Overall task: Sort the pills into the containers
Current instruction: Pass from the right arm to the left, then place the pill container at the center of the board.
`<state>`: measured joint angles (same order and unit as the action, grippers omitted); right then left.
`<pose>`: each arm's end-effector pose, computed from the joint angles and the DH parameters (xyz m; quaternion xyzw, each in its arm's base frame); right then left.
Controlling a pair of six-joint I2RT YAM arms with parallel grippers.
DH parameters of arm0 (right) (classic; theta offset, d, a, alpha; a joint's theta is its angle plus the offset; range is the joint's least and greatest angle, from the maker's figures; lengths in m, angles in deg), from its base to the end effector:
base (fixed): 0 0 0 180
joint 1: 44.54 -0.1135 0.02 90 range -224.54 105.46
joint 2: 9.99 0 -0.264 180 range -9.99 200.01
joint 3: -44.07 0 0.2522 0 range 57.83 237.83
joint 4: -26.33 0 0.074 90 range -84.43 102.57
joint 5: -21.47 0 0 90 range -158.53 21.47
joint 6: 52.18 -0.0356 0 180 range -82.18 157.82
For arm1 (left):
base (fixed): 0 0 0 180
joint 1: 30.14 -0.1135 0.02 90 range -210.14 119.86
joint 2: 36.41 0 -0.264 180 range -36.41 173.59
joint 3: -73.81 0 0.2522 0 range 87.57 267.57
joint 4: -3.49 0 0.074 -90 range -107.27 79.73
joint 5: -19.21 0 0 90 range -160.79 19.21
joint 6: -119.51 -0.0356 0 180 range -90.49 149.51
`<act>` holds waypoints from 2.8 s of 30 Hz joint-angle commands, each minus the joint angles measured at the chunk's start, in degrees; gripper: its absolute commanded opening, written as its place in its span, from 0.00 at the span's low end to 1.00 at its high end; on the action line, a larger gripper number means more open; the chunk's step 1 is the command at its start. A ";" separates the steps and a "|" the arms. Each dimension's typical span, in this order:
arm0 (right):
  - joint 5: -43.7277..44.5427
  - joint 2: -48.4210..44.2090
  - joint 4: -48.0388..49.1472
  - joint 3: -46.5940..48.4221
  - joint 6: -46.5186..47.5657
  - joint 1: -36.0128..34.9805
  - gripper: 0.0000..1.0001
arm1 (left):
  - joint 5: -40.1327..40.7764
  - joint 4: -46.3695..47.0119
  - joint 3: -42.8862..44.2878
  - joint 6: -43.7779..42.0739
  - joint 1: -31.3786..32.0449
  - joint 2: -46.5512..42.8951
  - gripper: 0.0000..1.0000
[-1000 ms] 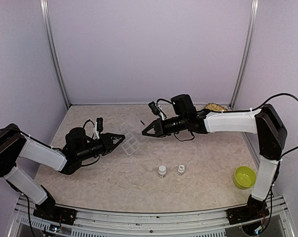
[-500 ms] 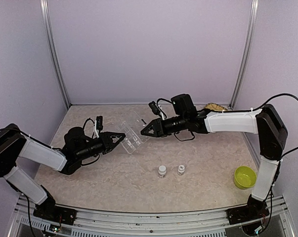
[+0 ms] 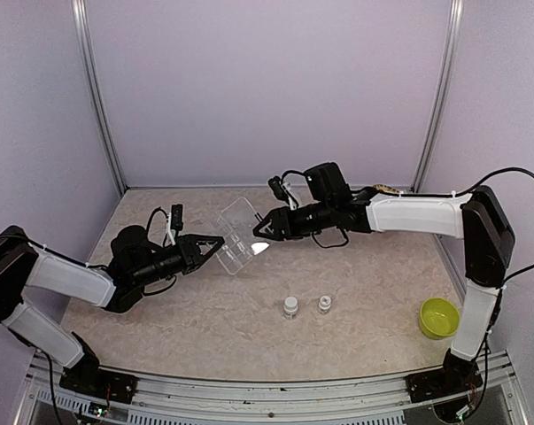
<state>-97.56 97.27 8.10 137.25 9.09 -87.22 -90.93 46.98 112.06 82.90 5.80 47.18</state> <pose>0.3057 0.3054 0.2481 -0.2230 0.8270 0.4508 0.2511 0.2156 -0.1714 0.1930 0.0129 0.7176 -0.5708 0.3988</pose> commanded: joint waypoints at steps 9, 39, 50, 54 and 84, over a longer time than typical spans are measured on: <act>3.55 4.49 -4.26 3.95 3.97 0.14 0.54 | -3.26 -1.62 1.50 -3.32 1.51 -1.63 0.20; -4.03 8.70 -2.80 6.65 8.05 -4.40 0.52 | -3.94 -0.44 3.62 -3.64 4.29 1.83 0.21; 3.41 9.38 -4.52 8.22 7.71 -4.52 0.52 | -4.47 -0.21 3.83 -3.77 4.97 1.34 0.21; 4.88 9.82 -5.15 8.28 7.35 -4.18 0.52 | -4.09 -0.37 3.45 -4.03 4.99 0.52 0.21; 3.12 8.66 -4.33 3.97 7.86 -1.93 0.53 | -1.12 0.03 2.01 -3.64 3.84 -0.56 0.21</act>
<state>-92.86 106.06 4.66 142.17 16.19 -89.51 -92.59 41.15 113.13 80.21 9.69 47.92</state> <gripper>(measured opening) 0.521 0.208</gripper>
